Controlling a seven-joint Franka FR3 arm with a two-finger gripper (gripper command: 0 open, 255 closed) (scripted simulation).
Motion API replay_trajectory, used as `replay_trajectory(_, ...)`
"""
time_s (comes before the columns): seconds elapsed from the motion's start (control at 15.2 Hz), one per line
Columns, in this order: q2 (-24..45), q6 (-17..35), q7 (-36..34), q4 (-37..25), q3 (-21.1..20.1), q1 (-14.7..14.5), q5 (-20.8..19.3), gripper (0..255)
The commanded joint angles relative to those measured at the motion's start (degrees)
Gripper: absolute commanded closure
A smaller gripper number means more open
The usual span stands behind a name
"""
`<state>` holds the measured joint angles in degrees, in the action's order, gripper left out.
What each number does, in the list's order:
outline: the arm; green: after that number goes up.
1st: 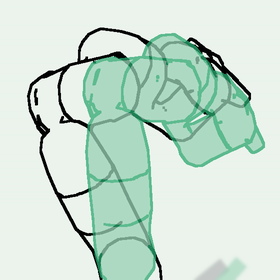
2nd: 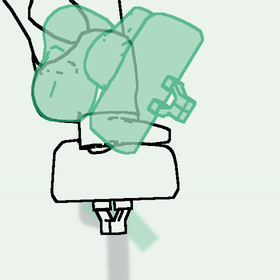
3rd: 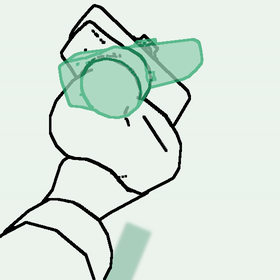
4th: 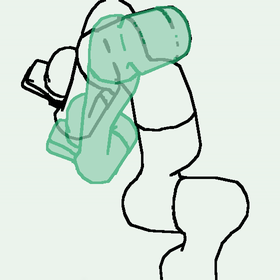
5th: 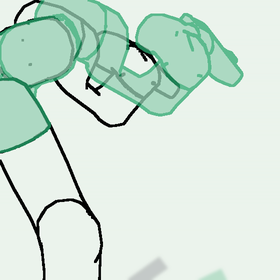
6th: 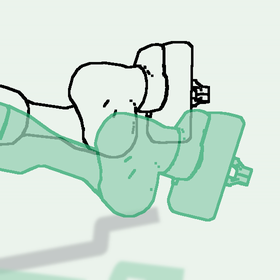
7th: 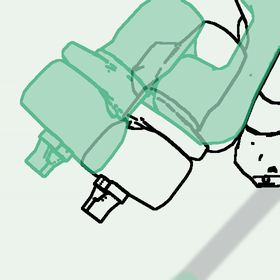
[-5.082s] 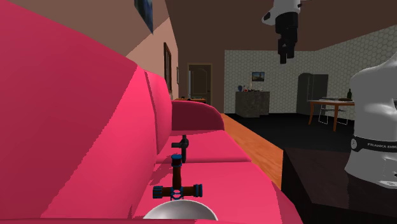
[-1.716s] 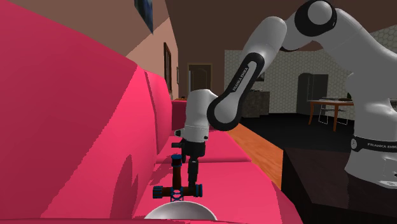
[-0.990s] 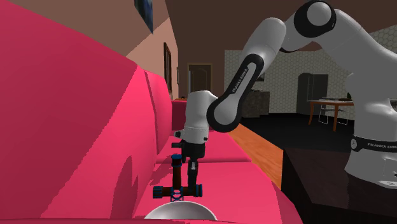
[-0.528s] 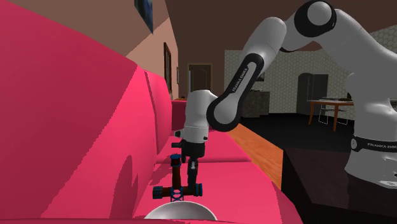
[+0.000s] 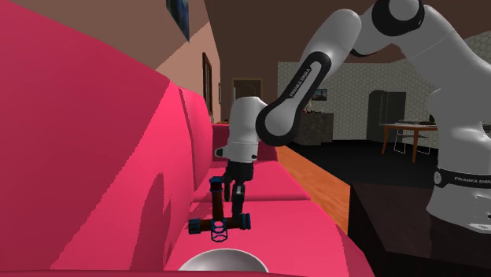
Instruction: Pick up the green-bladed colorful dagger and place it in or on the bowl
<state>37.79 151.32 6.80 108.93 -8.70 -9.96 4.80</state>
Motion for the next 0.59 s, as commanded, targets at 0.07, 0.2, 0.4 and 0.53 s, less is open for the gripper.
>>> replay_trajectory(0.07,-2.0,-1.4,-0.1,0.6,-0.1,0.1,0.1,255)
replay_trajectory(0.2,-3.3,-2.4,-0.2,0.9,-0.2,0.2,0.2,255)
replay_trajectory(0.4,-5.1,-4.0,-0.4,1.1,-0.3,0.3,0.3,255)
replay_trajectory(0.53,-6.3,-5.0,-0.4,1.3,-0.4,0.4,0.3,255)
